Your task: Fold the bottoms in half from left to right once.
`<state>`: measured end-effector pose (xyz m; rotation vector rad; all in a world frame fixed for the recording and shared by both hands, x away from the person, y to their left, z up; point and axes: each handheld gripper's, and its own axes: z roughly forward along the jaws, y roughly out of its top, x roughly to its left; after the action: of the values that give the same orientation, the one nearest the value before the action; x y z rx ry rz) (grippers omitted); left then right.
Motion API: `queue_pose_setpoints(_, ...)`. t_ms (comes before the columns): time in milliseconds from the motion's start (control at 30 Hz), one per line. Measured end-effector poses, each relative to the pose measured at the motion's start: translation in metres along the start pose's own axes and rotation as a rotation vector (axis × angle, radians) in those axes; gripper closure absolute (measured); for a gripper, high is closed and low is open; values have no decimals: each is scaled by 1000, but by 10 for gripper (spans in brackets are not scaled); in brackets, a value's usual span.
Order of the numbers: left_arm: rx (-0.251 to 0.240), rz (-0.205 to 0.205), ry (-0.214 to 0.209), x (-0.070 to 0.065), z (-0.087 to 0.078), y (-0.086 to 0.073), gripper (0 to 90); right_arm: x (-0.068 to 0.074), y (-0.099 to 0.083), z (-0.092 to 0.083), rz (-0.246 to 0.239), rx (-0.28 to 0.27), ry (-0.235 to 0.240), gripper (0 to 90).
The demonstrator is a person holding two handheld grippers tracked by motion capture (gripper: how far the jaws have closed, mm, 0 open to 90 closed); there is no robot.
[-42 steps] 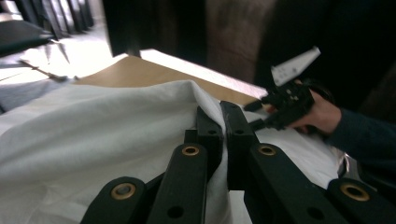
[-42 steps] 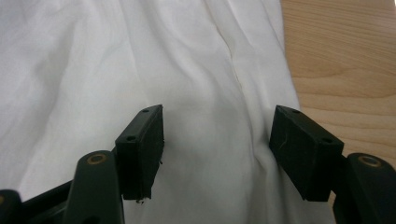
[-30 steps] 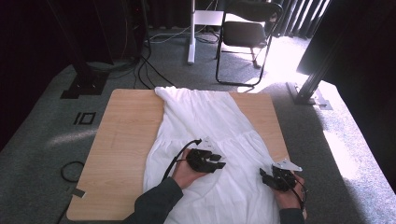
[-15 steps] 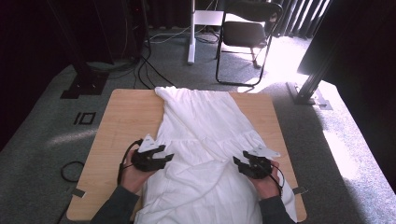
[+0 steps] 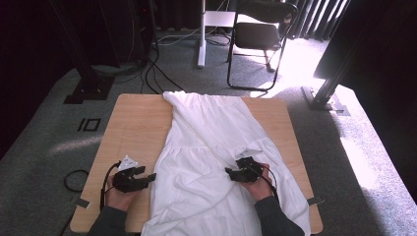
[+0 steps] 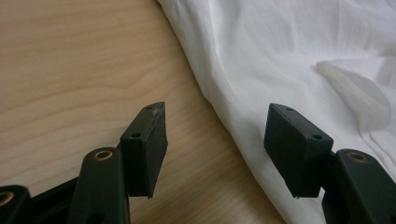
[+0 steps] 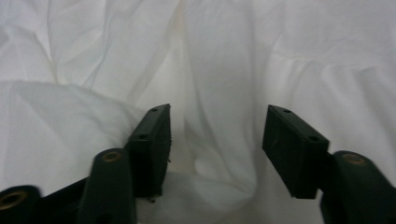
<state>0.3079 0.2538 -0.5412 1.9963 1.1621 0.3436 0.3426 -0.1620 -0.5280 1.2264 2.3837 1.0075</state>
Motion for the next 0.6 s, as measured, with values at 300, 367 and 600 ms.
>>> queue_pose_setpoints(300,29,15,-22,-5,12,-2,397,14,15,-35,-119,-81,-25,872)
queue_pose_setpoints(367,25,9,-43,-5,13,-2,396,13,22,-50,-116,-136,-37,872)
queue_pose_setpoints(600,13,-2,-94,-10,17,1,387,-4,41,-94,-56,-316,-102,872)
